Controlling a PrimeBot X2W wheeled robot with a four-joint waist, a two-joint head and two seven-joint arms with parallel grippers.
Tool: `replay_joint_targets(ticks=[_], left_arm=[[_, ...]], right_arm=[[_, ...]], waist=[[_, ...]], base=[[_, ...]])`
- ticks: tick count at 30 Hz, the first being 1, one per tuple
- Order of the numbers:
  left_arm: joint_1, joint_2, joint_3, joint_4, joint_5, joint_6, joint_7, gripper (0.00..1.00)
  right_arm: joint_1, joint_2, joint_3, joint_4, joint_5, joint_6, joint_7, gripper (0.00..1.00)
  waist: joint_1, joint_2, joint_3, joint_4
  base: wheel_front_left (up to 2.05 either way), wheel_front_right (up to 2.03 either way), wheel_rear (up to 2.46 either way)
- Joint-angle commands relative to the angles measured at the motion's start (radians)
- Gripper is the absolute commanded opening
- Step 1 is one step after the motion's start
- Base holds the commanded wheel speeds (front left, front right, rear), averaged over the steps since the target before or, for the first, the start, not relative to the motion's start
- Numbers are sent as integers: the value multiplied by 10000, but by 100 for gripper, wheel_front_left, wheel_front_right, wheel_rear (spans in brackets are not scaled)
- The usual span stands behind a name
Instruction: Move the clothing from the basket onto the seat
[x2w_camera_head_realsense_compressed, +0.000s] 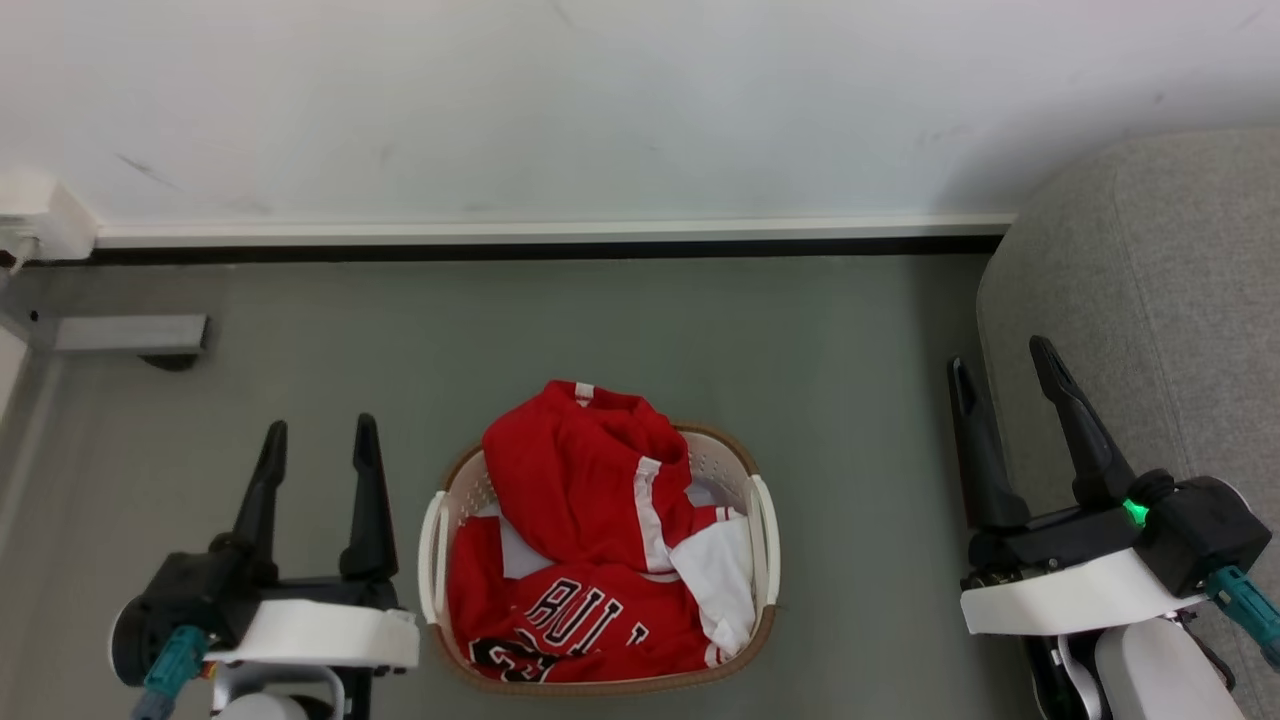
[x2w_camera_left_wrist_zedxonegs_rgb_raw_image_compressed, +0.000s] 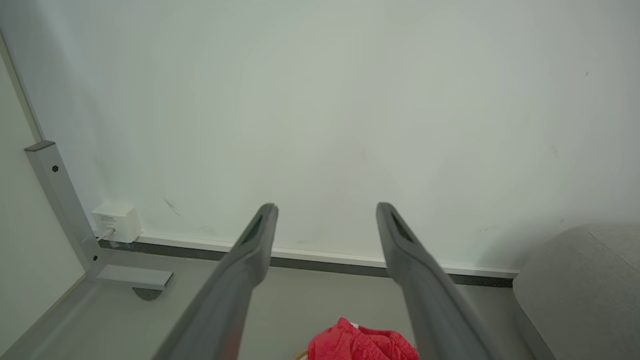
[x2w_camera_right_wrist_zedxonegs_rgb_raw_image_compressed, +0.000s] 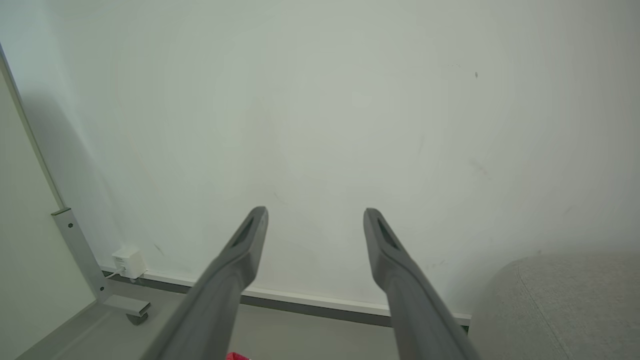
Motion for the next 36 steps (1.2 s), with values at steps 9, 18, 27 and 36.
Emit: replay_joint_targets(ticks=[9, 18, 27, 36], left_arm=[[-1072, 61, -211, 994, -297, -378, -7, 100], [-2155, 63, -263, 2653, -345, -832, -7, 100], [-3621, 396, -754, 5496, -752, -1320, 61, 100], [-5093, 766, -2001, 8017, -1381, -1397, 870, 100]], right_arm=[[-761, 53, -90, -335, 49, -21, 4, 100], [-1351, 103, -460, -738, 130, -21, 6, 100], [-1806, 147, -507, -1087, 373, -21, 6, 100], [-2122, 146, -359, -1647, 550, -21, 5, 100]], waist=[[-1, 0, 1411, -519], [-1, 0, 2495, -1036], [-1, 0, 3458, -1556], [-1, 0, 4221, -1897]], base=[[0, 0, 0], [0, 0, 0], [0, 0, 0], [0, 0, 0]])
